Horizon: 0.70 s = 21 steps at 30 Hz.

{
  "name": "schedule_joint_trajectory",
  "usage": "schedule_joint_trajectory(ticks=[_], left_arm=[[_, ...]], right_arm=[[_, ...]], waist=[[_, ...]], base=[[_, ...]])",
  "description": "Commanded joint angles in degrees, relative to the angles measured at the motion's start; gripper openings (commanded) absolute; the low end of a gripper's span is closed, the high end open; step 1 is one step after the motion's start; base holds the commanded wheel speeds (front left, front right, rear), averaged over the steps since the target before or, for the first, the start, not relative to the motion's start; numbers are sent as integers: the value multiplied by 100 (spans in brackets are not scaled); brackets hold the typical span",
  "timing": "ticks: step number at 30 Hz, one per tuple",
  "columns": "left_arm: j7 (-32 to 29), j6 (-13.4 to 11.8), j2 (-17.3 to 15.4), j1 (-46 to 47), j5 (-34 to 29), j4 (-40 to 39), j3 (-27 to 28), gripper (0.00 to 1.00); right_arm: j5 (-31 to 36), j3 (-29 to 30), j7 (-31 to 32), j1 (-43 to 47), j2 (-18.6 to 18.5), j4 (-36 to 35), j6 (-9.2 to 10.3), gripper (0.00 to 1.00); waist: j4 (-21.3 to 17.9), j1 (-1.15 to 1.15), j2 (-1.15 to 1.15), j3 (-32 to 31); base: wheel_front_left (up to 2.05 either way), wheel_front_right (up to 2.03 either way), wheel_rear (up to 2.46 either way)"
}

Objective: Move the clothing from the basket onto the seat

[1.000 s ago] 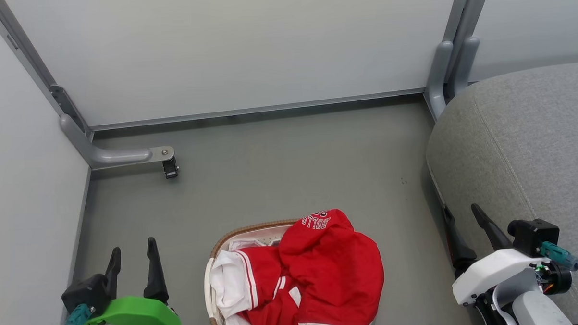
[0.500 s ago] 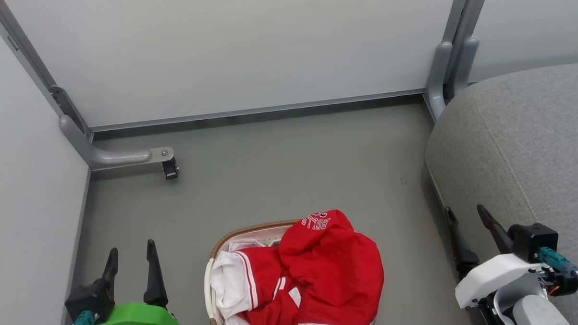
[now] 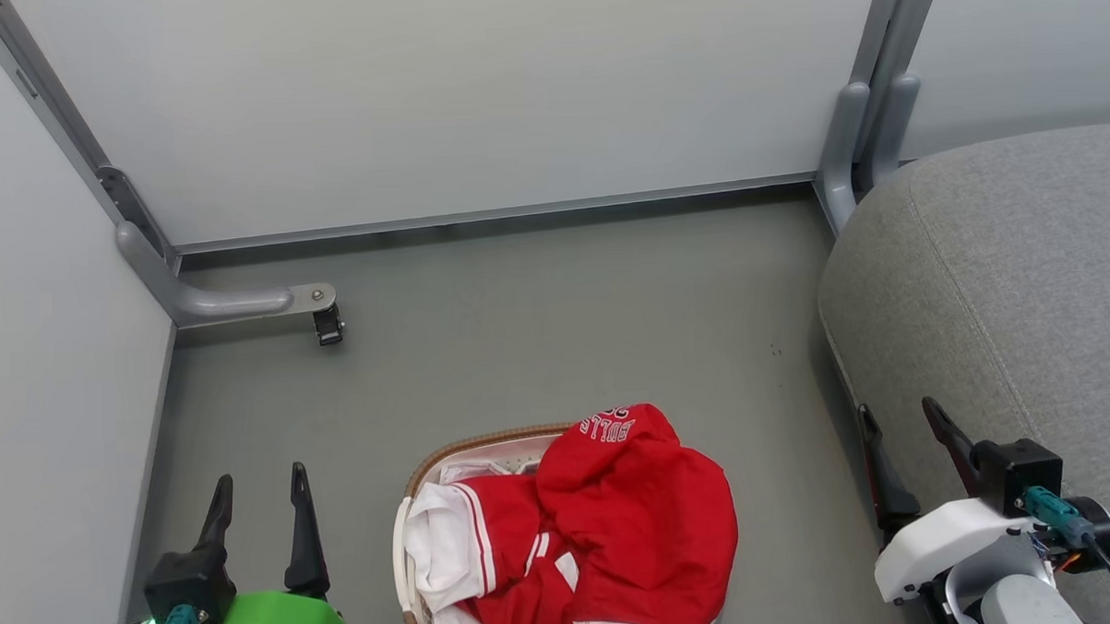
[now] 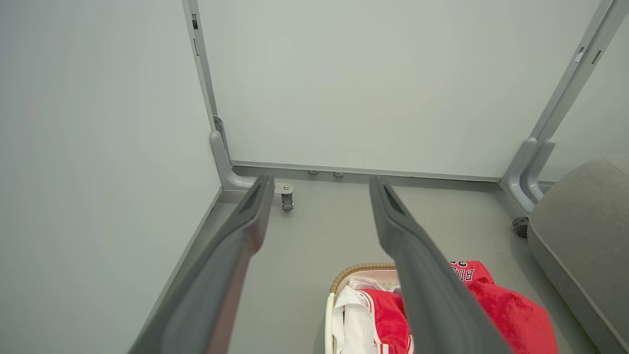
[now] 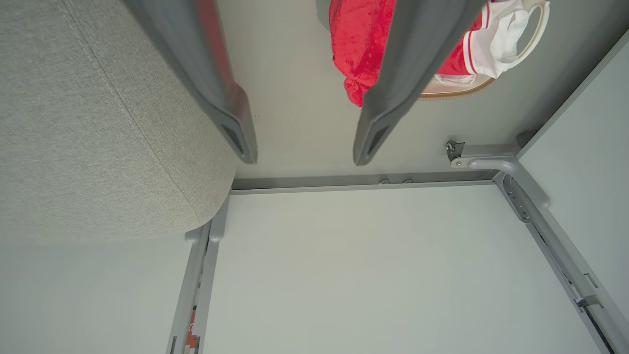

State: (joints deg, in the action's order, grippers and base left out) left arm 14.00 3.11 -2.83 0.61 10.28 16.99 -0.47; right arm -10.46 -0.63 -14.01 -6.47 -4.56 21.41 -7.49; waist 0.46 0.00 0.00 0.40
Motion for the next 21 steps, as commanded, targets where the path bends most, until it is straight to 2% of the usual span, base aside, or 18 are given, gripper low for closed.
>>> schedule_joint_trajectory(ticks=[1, 9, 21], left_arm=[[45, 27, -12, -68, -119, 9, -30, 100], [134, -29, -14, -114, -373, 53, -62, 100], [118, -6, -14, -138, -312, 57, -68, 100]], right_arm=[[126, -12, -42, 58, -20, 16, 0, 100], [421, -77, -125, 52, -52, 67, 0, 100], [431, -67, -127, 90, -62, 64, 0, 100]], waist=[[2, 0, 0, 3], [-6, 0, 0, 4], [-21, 0, 0, -17]], base=[[0, 0, 0], [0, 0, 0], [0, 0, 0]])
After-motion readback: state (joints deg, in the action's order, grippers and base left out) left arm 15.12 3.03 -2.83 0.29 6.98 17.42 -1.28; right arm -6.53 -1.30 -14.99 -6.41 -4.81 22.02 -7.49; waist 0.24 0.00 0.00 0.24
